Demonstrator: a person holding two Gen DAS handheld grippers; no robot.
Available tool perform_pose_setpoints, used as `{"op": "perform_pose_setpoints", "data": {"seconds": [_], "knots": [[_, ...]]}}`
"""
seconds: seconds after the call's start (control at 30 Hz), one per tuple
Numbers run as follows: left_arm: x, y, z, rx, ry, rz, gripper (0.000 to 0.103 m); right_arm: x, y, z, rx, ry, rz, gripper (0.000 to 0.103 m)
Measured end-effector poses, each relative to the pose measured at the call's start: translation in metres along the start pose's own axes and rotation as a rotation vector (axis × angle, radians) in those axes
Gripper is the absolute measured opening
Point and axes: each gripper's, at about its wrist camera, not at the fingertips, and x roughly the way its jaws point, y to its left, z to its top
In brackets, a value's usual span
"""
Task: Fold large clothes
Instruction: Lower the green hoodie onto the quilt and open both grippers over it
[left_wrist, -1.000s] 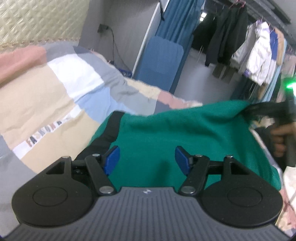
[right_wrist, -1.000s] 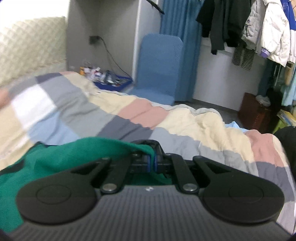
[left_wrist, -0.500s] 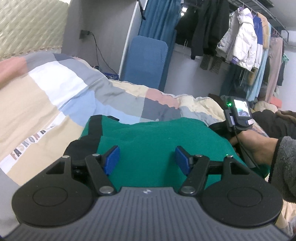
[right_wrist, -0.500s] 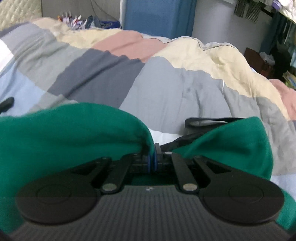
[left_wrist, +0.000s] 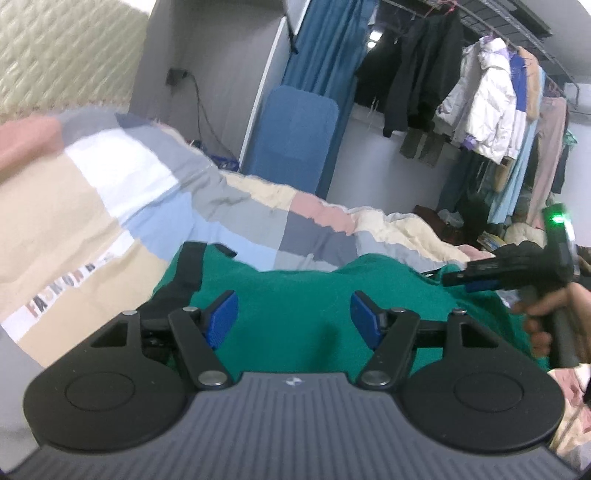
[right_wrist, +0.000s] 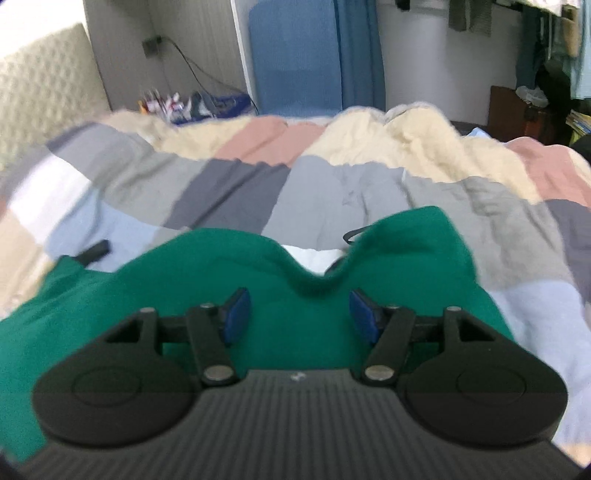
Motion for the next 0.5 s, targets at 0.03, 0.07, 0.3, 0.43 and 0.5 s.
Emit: {"op": "perform_pose_setpoints", "data": {"seconds": [0.03,0.07,0.3,0.43,0.5], "knots": [[-0.002,-0.003,0.000,0.008,-0.008,-0.006,0.072,-0.013,0.000,-0.004,0.002,-0.015,0.009,0.062],[-0.003,-0.005,-0.001,0.016,-0.009,-0.008,0.072,-0.023,-0.001,-0.009,0.008,-0.022,0.022,0.062],[0.004,-0.017,-0.010,0.073,0.041,0.025,0.072,-0.051,0.004,-0.041,0.003,-0.028,0.074,0.062],[0.018,-0.017,-0.019,0.108,0.112,0.087,0.072,-0.032,-0.004,-0.052,-0.012,0.018,0.048,0.061],[0.021,-0.015,-0.021,0.099,0.122,0.084,0.072,-0.024,-0.012,-0.058,0.009,0.038,0.076,0.061]]}}
